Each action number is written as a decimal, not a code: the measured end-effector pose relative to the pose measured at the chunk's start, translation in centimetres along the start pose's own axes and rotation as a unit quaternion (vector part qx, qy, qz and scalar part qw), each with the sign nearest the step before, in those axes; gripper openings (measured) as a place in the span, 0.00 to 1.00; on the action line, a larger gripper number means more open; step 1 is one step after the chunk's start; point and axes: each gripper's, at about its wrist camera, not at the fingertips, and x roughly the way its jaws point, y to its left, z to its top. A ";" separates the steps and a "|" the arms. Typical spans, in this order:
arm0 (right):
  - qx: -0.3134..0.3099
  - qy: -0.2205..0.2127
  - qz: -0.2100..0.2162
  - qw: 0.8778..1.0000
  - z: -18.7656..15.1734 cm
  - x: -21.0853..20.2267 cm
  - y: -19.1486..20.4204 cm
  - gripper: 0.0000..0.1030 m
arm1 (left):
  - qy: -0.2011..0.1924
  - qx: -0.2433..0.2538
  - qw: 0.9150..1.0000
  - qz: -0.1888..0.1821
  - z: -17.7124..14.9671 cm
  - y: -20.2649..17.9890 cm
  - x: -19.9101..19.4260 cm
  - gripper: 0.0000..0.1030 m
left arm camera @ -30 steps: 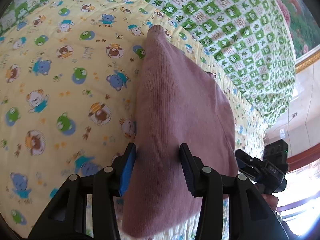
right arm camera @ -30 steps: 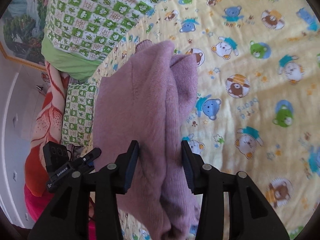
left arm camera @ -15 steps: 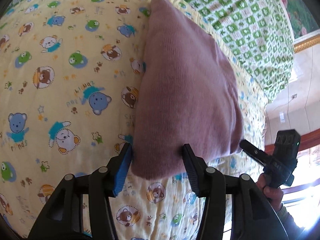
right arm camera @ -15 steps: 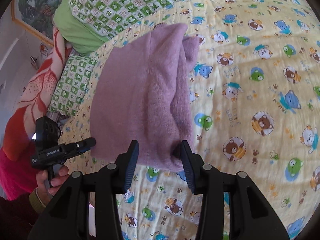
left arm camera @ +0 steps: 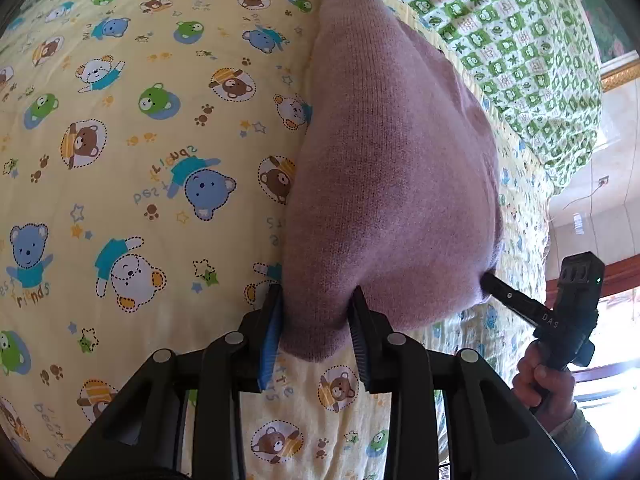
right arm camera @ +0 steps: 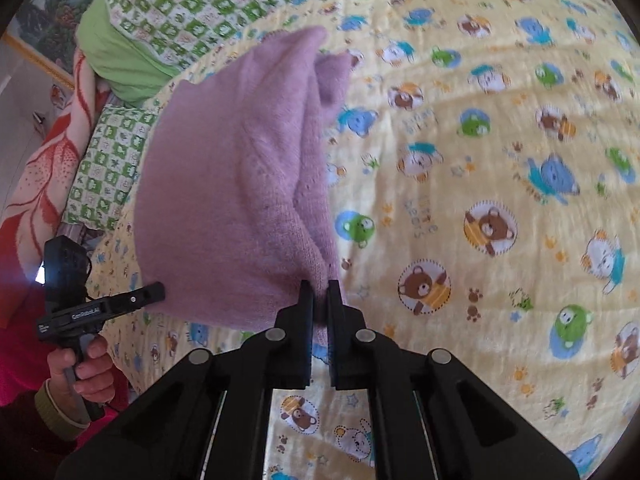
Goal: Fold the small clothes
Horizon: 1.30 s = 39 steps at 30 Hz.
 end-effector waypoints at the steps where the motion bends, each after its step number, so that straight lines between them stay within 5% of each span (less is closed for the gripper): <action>1: 0.006 -0.001 0.001 1.000 -0.1 0.1 -0.1 0.07 | 0.000 0.000 1.000 0.001 0.0 0.0 -0.1 0.35; 4: 0.015 -0.004 0.007 1.000 0.0 -0.4 0.1 0.12 | -0.005 0.004 1.000 0.006 -0.1 -0.3 -1.0 0.36; 7: 0.006 -0.023 -0.011 1.000 0.2 -2.0 0.7 0.33 | -0.024 0.013 1.000 0.010 -0.2 -0.8 -2.9 0.35; 14: -0.046 -0.090 0.003 0.995 1.7 -5.2 4.2 0.34 | -0.089 0.038 0.995 -0.022 2.1 -4.1 -6.8 0.35; 20: -0.076 -0.076 0.014 0.994 4.3 -1.5 7.2 0.34 | -0.094 0.078 0.992 -0.018 5.4 -6.7 -4.8 0.35; 27: -0.039 -0.022 0.001 0.999 5.7 3.9 4.2 0.31 | -0.059 0.071 0.996 -0.003 7.8 -5.9 0.0 0.33; 32: -0.033 -0.034 0.012 0.999 5.5 2.9 3.8 0.31 | -0.069 0.089 0.994 0.012 7.0 -6.9 -1.3 0.38; 36: -0.041 -0.051 0.001 0.998 4.5 0.6 4.5 0.34 | -0.087 0.085 0.992 0.028 5.0 -6.6 -3.0 0.57; 39: -0.040 -0.062 -0.004 0.997 3.4 -0.9 4.7 0.37 | -0.091 0.079 0.992 0.040 2.8 -5.9 -3.8 0.58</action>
